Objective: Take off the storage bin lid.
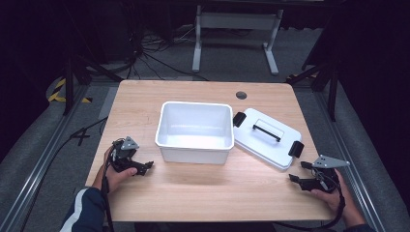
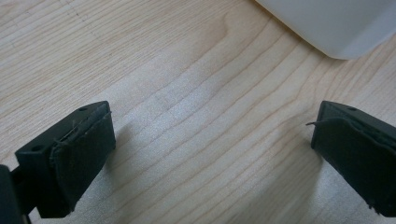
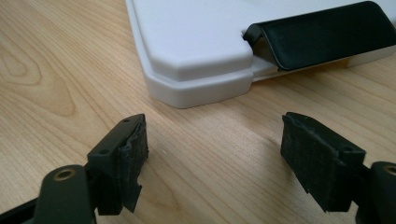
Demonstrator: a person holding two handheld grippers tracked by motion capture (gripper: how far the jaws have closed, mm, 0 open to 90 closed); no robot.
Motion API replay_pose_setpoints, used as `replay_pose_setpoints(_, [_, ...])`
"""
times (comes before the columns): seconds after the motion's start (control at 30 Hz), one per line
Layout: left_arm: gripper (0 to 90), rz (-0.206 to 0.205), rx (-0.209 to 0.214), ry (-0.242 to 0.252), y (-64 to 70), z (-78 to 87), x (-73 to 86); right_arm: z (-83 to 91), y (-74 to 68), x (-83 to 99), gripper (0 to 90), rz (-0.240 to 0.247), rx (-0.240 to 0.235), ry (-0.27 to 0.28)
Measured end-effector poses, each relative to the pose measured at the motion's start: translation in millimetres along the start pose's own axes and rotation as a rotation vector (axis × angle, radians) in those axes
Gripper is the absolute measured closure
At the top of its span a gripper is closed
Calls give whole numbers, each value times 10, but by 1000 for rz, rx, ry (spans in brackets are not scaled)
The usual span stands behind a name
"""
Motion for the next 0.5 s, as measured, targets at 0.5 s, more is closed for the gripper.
replay_pose_setpoints(0.5, [2, 6, -1, -2, 5, 3, 5, 0, 5, 2, 230, -8, 9, -1])
Point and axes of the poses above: each handheld gripper's, and its own axes: z roughly backward along the jaws, x roughly out of its underside, y roughly to its right, the point moved 4 cm from there along -z, roughly forward along the jaws, and after that the axes turned 1 degree about -z, right-handed, at the moved point
